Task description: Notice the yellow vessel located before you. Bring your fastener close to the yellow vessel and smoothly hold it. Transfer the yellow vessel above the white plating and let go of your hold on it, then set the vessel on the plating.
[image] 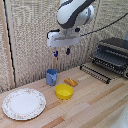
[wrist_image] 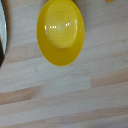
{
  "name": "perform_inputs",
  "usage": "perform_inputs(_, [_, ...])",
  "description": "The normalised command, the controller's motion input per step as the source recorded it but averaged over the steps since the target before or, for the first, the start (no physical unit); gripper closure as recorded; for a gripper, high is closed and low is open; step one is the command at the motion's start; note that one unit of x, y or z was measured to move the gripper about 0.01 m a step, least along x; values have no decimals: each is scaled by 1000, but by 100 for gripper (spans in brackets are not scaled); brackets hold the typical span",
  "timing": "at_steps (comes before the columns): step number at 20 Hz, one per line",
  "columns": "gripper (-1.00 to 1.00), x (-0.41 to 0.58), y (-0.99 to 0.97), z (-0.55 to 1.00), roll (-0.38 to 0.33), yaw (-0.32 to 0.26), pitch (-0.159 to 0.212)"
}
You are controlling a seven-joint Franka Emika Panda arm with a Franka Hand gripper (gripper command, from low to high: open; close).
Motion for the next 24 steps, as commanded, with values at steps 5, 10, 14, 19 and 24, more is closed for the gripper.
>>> perform_inputs(5, [-100,-402,-191,-560,-15,56,5])
perform_inputs(10, [-100,-273,-262,-604,0,71,17])
perform_inputs(14, [-100,-119,-256,-576,0,91,12])
perform_inputs(19, [-100,-26,-220,-611,-5,96,35])
perform_inputs(24, [-100,-31,-181,-582,-3,95,54])
